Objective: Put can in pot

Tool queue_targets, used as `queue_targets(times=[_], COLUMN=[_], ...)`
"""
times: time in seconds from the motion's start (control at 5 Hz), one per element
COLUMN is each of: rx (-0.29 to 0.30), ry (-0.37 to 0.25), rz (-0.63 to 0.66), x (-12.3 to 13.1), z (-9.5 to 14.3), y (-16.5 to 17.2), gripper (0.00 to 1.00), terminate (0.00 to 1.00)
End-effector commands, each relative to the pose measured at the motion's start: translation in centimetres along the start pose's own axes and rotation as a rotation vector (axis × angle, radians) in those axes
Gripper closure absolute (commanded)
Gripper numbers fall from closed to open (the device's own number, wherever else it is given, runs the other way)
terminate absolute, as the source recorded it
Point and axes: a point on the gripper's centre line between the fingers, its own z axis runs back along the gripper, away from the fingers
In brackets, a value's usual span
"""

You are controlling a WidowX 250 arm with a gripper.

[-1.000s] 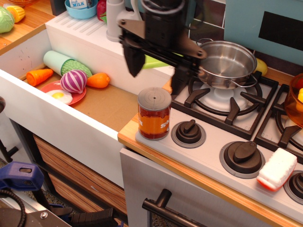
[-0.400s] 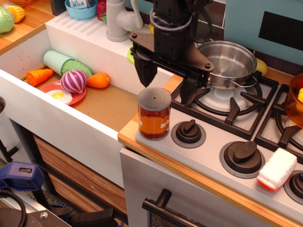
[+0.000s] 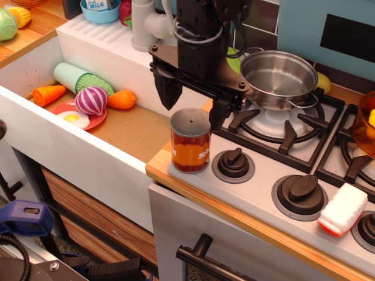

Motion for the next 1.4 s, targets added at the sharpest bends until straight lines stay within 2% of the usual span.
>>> queue_targets(times=[0.0, 0.8, 1.2], rx=[-0.002, -0.076, -0.079], ry=[-0.020, -0.040, -0.057], rz=[0.014, 0.041, 0.081], x=[-0.2, -0.2, -0.1], z=[-0.1, -2.4, -3.2], y=[0.9, 1.0, 0.5], gripper=[0.00, 0.00, 0.00], terminate=[0.00, 0.00, 0.00])
